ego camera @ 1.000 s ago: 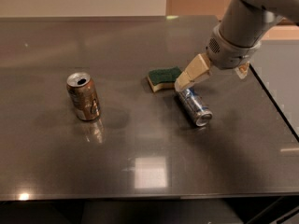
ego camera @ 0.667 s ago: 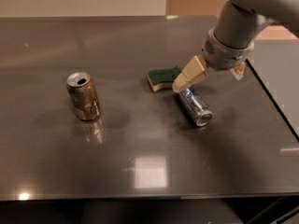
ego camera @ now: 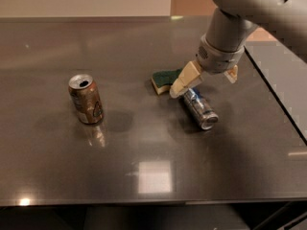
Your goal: Place redbull can upright
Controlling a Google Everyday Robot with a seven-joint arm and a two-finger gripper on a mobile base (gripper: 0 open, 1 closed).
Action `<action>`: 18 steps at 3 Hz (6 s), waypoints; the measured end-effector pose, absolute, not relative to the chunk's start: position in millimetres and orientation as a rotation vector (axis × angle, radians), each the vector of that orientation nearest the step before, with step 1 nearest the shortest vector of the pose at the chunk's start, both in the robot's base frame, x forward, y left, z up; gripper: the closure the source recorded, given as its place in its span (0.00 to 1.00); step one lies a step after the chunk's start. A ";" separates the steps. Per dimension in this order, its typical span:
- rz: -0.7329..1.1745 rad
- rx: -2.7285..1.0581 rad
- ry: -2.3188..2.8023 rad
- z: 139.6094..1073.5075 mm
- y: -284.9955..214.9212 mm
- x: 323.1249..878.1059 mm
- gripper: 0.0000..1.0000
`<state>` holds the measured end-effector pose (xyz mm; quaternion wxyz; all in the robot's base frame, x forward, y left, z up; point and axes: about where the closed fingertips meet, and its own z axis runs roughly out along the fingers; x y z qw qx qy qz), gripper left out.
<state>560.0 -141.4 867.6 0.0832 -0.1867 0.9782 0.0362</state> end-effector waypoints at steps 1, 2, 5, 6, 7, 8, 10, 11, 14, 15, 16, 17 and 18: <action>0.103 -0.591 2.937 859.0 -134.6 566.5 0.00; 0.098 -0.608 2.958 850.2 -128.4 570.5 0.00; 0.073 -0.656 2.994 835.5 -122.0 575.6 0.41; 0.068 -0.676 2.987 836.9 -121.7 575.8 0.65; 0.094 -0.711 2.915 855.8 -121.0 573.4 0.88; 0.145 -0.795 2.754 888.3 -115.2 565.7 1.00; 0.318 -0.936 2.334 933.3 -93.1 546.2 1.00; 0.423 -0.925 2.140 950.0 -81.4 544.8 1.00; 0.677 -0.856 1.706 957.9 -76.9 537.0 1.00; 0.676 -0.901 1.588 950.4 -80.6 531.1 1.00; 0.673 -0.928 1.495 943.3 -84.2 525.7 1.00; 0.702 -0.905 1.434 937.3 -89.5 522.1 0.82; 0.740 -0.858 1.404 930.9 -96.1 520.6 0.58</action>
Offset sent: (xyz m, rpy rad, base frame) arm 0.0138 0.0176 -0.0267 -0.0318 0.0741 0.0365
